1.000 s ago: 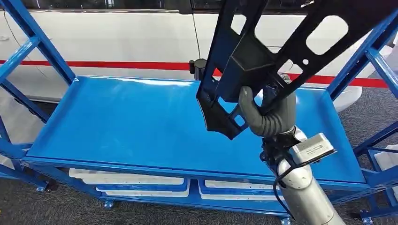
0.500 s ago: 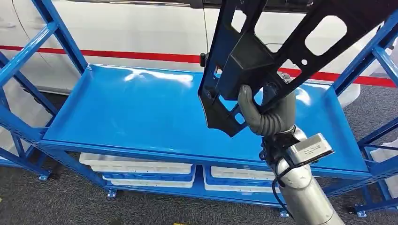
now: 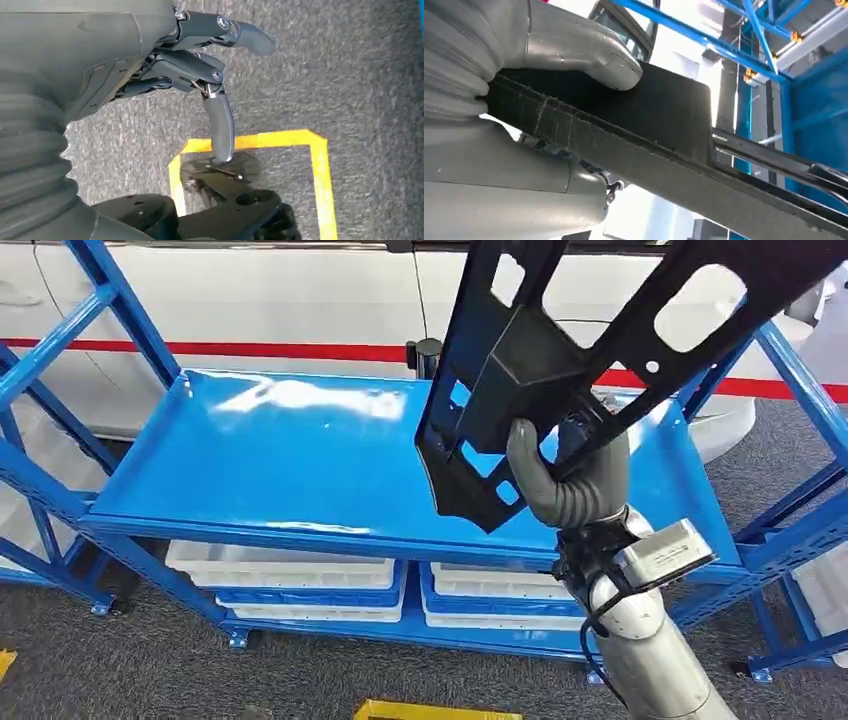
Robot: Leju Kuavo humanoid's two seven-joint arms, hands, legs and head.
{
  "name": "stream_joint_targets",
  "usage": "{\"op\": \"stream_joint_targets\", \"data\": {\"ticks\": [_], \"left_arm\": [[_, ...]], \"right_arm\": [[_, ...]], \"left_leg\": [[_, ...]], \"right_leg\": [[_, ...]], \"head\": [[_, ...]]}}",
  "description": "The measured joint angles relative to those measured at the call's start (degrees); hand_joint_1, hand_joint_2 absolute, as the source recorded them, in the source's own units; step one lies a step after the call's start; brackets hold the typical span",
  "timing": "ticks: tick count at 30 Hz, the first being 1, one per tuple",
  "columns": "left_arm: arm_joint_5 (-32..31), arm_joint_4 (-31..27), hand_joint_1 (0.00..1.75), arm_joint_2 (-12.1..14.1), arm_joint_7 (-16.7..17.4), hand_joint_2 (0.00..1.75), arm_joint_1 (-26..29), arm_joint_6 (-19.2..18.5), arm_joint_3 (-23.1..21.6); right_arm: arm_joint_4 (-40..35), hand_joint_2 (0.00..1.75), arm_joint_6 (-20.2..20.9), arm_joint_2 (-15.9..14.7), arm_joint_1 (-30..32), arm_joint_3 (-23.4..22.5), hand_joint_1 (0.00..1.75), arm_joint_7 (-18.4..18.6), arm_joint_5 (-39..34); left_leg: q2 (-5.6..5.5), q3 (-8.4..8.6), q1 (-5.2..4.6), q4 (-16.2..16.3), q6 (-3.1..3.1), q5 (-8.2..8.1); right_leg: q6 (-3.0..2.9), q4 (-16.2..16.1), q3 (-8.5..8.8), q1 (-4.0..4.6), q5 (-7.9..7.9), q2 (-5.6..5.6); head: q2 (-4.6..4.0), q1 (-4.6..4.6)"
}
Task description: Take the parts from the cabinet and place them on the table.
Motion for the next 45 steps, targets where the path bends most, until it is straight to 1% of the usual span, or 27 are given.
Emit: {"op": "stream_joint_targets", "data": {"ticks": [2,3,4,7,8,9,11,13,14,25,27,28,29,30,31,32,33,34,35,36,37,39,40,41,43,44,45], "left_arm": [[0.0,0.0,0.0,0.0,0.0,1.75,-0.1,0.0,0.0],[-0.1,0.0,0.0,0.0,0.0,1.75,-0.2,0.0,0.0],[-0.2,0.0,0.0,0.0,0.0,1.75,-0.2,-0.1,0.0],[-0.3,0.0,0.0,0.0,0.0,1.75,-0.2,-0.1,0.0],[-0.3,0.0,0.0,0.0,-0.1,1.75,-0.2,-0.1,0.0],[-0.3,0.0,0.0,0.0,-0.1,1.75,-0.2,-0.1,0.0],[-0.2,0.0,0.0,0.0,-0.2,1.75,-0.2,-0.1,0.0],[0.0,0.0,0.0,0.0,-0.2,1.75,-0.2,-0.1,0.0],[0.0,0.0,0.0,0.0,-0.2,1.75,-0.2,-0.1,0.0],[0.0,0.0,0.0,0.0,-0.2,1.75,-0.2,-0.1,0.0],[0.1,0.0,0.0,-0.1,-0.2,1.75,-0.2,-0.1,0.0],[0.1,0.0,0.0,-0.1,-0.2,1.75,-0.2,0.0,0.0],[0.1,0.0,0.0,-0.1,-0.3,1.75,-0.1,0.0,0.0],[0.1,0.0,0.0,-0.2,-0.3,1.75,-0.1,0.1,0.0],[0.0,0.0,0.0,-0.1,-0.2,1.75,0.1,0.2,0.0],[0.0,0.0,0.0,0.0,0.0,1.75,0.2,0.3,0.0],[0.0,0.0,0.0,0.0,0.0,1.75,0.2,0.3,0.0],[0.0,0.0,0.0,0.0,0.0,1.75,0.1,0.3,0.0],[-0.1,0.0,0.0,0.0,0.0,1.75,0.1,0.3,0.0],[-0.1,0.0,0.0,0.0,0.0,1.75,0.1,0.3,0.0],[-0.1,0.0,0.0,0.0,0.0,1.75,0.1,0.3,0.0],[-0.1,0.0,0.0,0.2,0.0,1.75,0.2,0.3,0.0],[-0.1,0.0,0.0,0.2,0.0,1.75,0.1,0.3,0.0],[-0.1,0.0,0.0,0.2,0.0,1.75,0.1,0.3,0.0],[-0.1,0.0,0.0,0.3,0.0,1.75,0.2,0.2,0.0],[-0.1,0.0,0.0,0.3,0.0,1.75,0.2,0.2,0.0],[-0.1,0.0,0.0,0.3,0.0,1.75,0.2,0.2,0.0]], "right_arm": [[0.0,1.75,0.0,0.0,0.0,0.1,1.75,0.0,0.0],[-0.2,1.75,0.0,0.0,0.0,0.2,1.75,0.0,0.0],[-0.3,1.75,-0.3,0.0,0.0,0.2,1.75,-0.2,0.2],[-0.9,1.75,-1.1,0.2,0.8,0.3,1.75,-1.1,0.8],[-1.1,1.75,-1.2,0.2,1.0,0.3,1.75,-1.2,0.9],[-1.3,1.75,-1.3,0.1,1.2,0.2,1.75,-1.4,1.0],[-1.6,1.75,-1.4,0.1,1.4,0.2,1.75,-1.5,1.0],[-1.8,1.75,-1.5,0.0,1.9,0.3,1.75,-1.6,1.0],[-1.8,1.75,-1.7,0.0,2.3,0.3,1.75,-1.6,1.0],[-1.8,1.75,-1.7,0.0,2.3,0.3,1.75,-1.6,1.0],[-1.8,1.75,-2.0,0.0,2.5,0.2,1.75,-1.6,1.2],[-1.9,1.75,-3.5,0.1,2.7,0.2,1.75,-1.6,2.5],[-1.9,1.75,-3.5,0.2,2.7,0.2,1.75,-1.6,2.6],[-2.1,1.75,-4.2,0.4,2.9,0.2,1.75,-1.9,3.0],[-2.1,1.75,-4.0,1.0,3.2,0.2,1.75,-1.8,1.8],[-1.9,1.75,-2.8,1.1,3.7,0.4,1.75,-1.3,-0.4],[-1.7,1.75,-2.3,1.1,3.8,0.4,1.75,-0.8,-1.7],[-1.7,1.75,-2.0,1.1,3.7,0.4,1.75,-0.6,-2.4],[-1.7,1.75,-1.7,1.1,3.6,0.4,1.75,-0.5,-2.9],[-1.5,1.75,-1.7,1.2,3.5,0.4,1.75,-0.4,-3.1],[-1.5,1.75,-1.6,1.2,3.5,0.4,1.75,-0.3,-3.1],[-1.3,1.75,-1.3,1.2,3.6,0.4,1.75,-0.2,-3.4],[-1.2,1.75,-1.3,1.2,3.6,0.3,1.75,0.0,-3.8],[-1.0,1.75,-1.3,1.2,3.6,0.3,1.75,0.4,-4.0],[-0.6,1.75,-1.7,1.2,3.6,0.2,1.75,0.5,-3.6],[-0.4,1.75,-1.9,1.2,3.6,0.2,1.75,0.7,-3.5],[-0.2,1.75,-2.1,1.2,3.6,0.2,1.75,0.7,-3.2]], "left_leg": [[0.01,6.97,0.27,-9.8,0.04,3.23],[-0.09,9.08,0.26,-13.2,0.0,1.89],[-0.53,8.75,-0.24,-13.0,0.56,3.03],[-0.61,7.86,-0.92,-13.3,1.6,3.45],[-0.4,7.52,-0.43,-14.0,2.58,4.19],[-0.21,7.07,-0.6,-13.9,2.97,4.64],[-0.05,5.59,-0.68,-13.9,3.77,5.63],[0.06,4.13,-0.81,-13.9,3.88,6.63],[0.1,3.4,-0.84,-13.9,3.84,7.19],[0.1,3.27,-0.85,-13.9,3.83,7.28],[0.1,2.61,-0.85,-13.9,3.79,7.79],[0.03,1.24,-0.85,-13.8,3.28,9.29],[0.04,1.06,-0.91,-13.8,3.14,9.41],[0.16,0.93,-0.9,-14.0,2.1,10.69],[-0.02,-0.39,-0.67,-11.8,0.78,7.1],[0.0,-2.74,-0.22,2.3,-0.28,-0.19],[0.04,3.86,0.47,-5.8,-0.65,3.21],[0.04,7.55,0.76,-10.8,-0.85,3.82],[-0.33,9.18,0.37,-13.5,-0.69,2.28],[-0.73,8.47,0.15,-13.1,0.2,3.09],[-0.67,8.22,0.08,-13.4,0.37,2.92],[-0.63,7.44,-0.33,-13.7,1.73,3.81],[-0.32,7.0,-0.13,-13.9,2.61,4.44],[-0.31,6.4,-0.24,-13.9,3.15,4.93],[-0.29,4.98,-0.37,-13.9,3.73,5.91],[-0.24,4.13,-0.48,-13.8,3.78,6.51],[-0.18,3.35,-0.56,-13.8,3.75,7.09]], "right_leg": [[0.53,0.2,-0.41,-0.07,0.35,0.04],[0.87,0.3,-0.71,0.02,0.56,-0.01],[1.31,0.4,-0.87,0.25,0.86,-0.01],[2.64,0.1,-1.34,-0.14,1.76,-0.02],[2.88,0.5,-1.78,-0.07,1.66,-0.02],[2.68,1.8,-3.04,-0.08,0.24,0.02],[1.69,9.6,-5.97,-0.06,-5.06,0.05],[1.7,17.1,-8.35,-0.06,-8.14,0.04],[2.07,18.0,-8.02,-0.05,-8.11,0.04],[2.15,17.9,-7.82,-0.05,-8.04,0.04],[2.62,16.1,-6.21,-0.05,-7.1,0.03],[2.82,2.3,3.51,0.28,-4.45,-0.08],[2.56,0.7,4.75,0.4,-4.84,-0.12],[2.07,-0.6,4.54,0.95,-4.46,-0.02],[0.0,-1.6,3.87,0.01,-2.18,-0.16],[-0.15,-1.4,1.33,0.22,-0.05,-0.23],[0.46,-1.1,0.34,0.03,0.58,-0.21],[0.68,-0.6,0.07,-0.01,0.7,-0.2],[1.0,-0.2,-0.69,0.22,0.88,-0.2],[1.37,-0.1,-0.74,0.32,1.12,-0.21],[1.75,0.0,-0.97,0.26,1.38,-0.21],[2.97,-0.3,-1.58,0.04,2.24,-0.12],[2.97,0.5,-2.36,-0.22,1.47,-0.12],[2.56,2.3,-3.55,-0.16,-0.49,-0.13],[1.64,10.3,-6.53,-0.09,-5.5,-0.11],[1.62,15.0,-8.09,-0.09,-7.43,-0.11],[1.97,17.5,-8.55,-0.1,-7.99,-0.11]], "head": [[0.0,0.0],[0.0,0.0],[0.0,0.28],[0.0,0.29],[0.0,0.24],[0.0,0.29],[0.0,0.72],[0.0,0.7],[0.0,0.66],[0.0,0.66],[0.0,0.72],[0.0,0.72],[0.0,0.7],[0.0,0.7],[0.0,0.44],[0.0,0.35],[0.0,0.33],[0.0,0.29],[0.0,0.24],[0.0,0.61],[0.0,0.46],[0.0,0.48],[0.0,0.44],[0.0,0.74],[0.0,0.87],[0.0,0.85],[0.0,0.83]]}}
